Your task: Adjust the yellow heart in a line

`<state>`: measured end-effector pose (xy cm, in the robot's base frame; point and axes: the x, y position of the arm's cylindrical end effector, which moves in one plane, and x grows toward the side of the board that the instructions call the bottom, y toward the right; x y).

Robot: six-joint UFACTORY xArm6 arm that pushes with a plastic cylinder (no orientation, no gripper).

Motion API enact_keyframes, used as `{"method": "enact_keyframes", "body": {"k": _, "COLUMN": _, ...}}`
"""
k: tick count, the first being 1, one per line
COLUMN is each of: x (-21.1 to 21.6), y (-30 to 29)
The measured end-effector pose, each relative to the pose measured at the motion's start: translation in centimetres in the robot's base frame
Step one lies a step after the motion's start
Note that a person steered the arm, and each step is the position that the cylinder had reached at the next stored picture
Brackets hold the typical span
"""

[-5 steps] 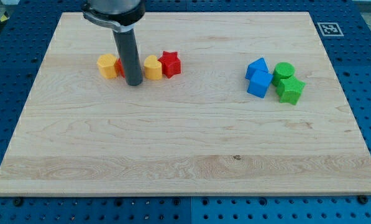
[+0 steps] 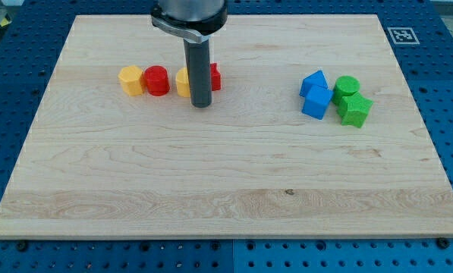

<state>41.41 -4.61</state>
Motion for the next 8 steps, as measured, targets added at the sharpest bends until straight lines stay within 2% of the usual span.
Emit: {"method": "enact_keyframes", "body": {"k": 8, "x": -0.9, "y": -1.4}}
